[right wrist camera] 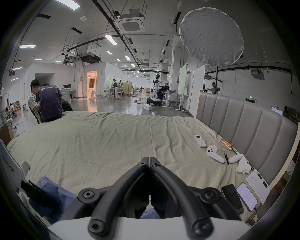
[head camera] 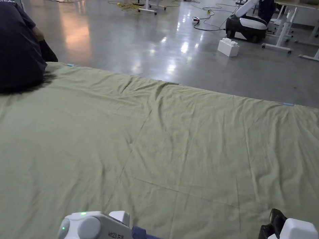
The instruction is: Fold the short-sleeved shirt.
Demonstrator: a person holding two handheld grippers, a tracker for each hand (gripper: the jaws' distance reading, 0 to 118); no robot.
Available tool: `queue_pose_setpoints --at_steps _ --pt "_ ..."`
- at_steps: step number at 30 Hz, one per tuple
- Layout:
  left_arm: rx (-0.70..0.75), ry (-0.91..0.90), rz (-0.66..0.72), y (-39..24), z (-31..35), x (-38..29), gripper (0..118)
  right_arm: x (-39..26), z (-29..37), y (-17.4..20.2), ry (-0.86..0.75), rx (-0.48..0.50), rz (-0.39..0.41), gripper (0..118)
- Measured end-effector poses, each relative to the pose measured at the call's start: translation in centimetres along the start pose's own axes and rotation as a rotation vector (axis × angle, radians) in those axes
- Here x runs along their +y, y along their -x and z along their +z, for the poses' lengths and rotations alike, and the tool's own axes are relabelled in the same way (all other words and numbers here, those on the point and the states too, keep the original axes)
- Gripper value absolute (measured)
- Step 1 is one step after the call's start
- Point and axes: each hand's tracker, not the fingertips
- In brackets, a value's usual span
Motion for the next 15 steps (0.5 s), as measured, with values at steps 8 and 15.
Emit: queue_pose_setpoints --at_steps 8,15 --pt "0.055 -0.017 0.020 -0.7 -3.1 -1.1 21 -0.7 0.1 -0.6 0.034 -0.016 -0.022 0" --pt "-0.052 -0.071 0.015 -0.3 0.5 -0.4 50 -0.8 0.1 -0.4 0.040 -0.009 -0.021 0"
